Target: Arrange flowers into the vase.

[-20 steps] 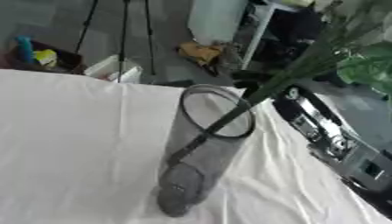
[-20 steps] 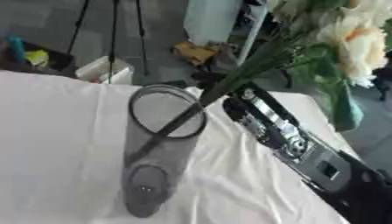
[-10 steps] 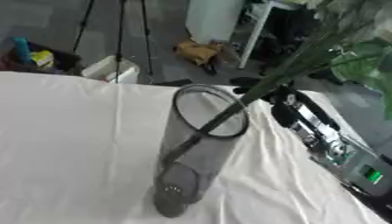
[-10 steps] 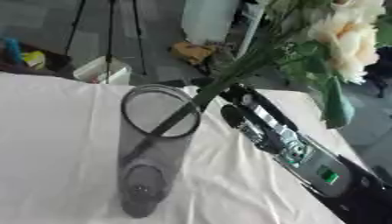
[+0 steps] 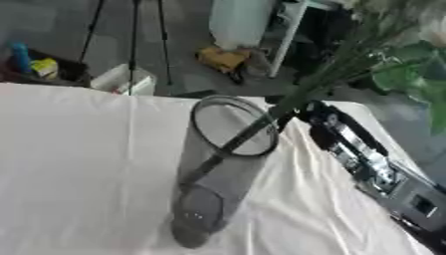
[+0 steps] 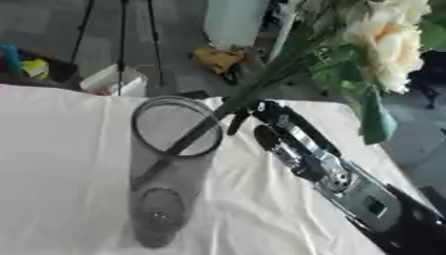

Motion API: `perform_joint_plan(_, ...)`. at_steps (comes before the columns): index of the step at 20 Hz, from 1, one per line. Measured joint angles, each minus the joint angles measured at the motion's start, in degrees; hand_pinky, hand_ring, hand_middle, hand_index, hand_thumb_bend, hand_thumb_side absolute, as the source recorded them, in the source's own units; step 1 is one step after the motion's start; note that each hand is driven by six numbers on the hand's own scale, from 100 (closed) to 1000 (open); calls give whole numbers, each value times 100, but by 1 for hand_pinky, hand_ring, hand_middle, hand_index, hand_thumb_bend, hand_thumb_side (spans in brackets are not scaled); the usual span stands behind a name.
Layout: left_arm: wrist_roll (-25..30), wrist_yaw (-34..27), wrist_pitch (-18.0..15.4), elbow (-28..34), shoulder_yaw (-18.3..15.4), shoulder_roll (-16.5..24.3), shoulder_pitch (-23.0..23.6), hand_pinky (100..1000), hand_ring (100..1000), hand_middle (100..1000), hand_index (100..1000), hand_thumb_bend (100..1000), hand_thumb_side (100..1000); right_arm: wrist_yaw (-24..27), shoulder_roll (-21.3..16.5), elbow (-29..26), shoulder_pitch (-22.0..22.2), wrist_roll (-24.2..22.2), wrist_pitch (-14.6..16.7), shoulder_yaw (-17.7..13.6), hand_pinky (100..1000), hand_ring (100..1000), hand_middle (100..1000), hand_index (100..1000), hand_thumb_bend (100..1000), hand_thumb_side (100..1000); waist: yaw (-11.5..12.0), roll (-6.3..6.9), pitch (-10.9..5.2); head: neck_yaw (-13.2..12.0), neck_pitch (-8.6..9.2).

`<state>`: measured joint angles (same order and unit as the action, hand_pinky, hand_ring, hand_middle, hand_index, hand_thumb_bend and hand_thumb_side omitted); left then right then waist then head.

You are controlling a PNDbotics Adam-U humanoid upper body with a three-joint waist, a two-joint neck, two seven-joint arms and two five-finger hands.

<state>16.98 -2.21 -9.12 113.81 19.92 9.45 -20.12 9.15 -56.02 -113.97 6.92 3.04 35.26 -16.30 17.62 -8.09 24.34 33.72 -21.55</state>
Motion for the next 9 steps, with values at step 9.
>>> perform_joint_plan(9,-56,-28,-56,0,-1,-46,3,608,733,912,816,205,1000,-200,244,0,244,8,-172,-24,871,931,551,925,100,1000,-71,171,0,-606,64)
